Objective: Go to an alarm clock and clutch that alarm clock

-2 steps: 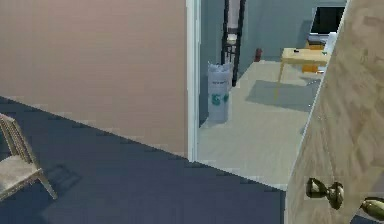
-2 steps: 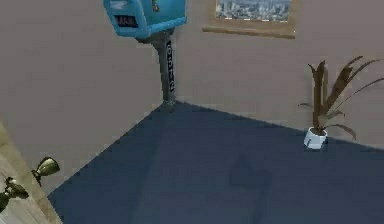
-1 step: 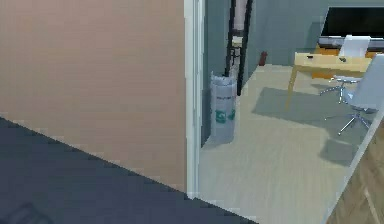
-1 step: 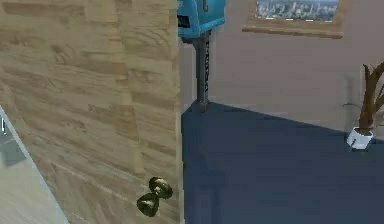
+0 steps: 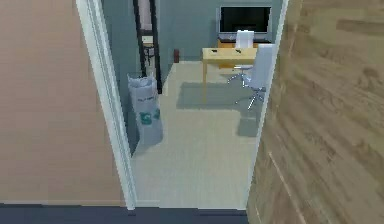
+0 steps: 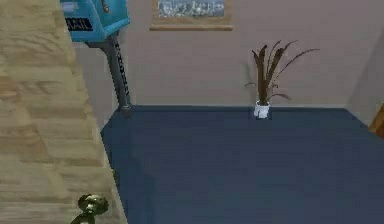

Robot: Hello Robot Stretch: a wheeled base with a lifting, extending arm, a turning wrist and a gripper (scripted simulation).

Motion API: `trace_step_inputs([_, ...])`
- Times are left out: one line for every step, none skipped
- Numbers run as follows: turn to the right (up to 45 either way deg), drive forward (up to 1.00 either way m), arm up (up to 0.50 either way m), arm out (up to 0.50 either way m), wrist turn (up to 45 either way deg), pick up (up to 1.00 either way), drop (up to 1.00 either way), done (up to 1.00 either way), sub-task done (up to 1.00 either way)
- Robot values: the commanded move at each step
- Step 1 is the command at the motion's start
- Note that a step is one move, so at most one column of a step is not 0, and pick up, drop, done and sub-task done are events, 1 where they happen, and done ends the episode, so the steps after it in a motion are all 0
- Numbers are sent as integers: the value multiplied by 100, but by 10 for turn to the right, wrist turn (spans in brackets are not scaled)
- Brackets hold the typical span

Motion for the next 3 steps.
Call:
trace_step_inputs([0, 100, 0, 0, 0, 0, 0, 0, 0])
trace_step_inputs([0, 100, 0, 0, 0, 0, 0, 0, 0])
trace_step_inputs([0, 25, 0, 0, 0, 0, 0, 0, 0])
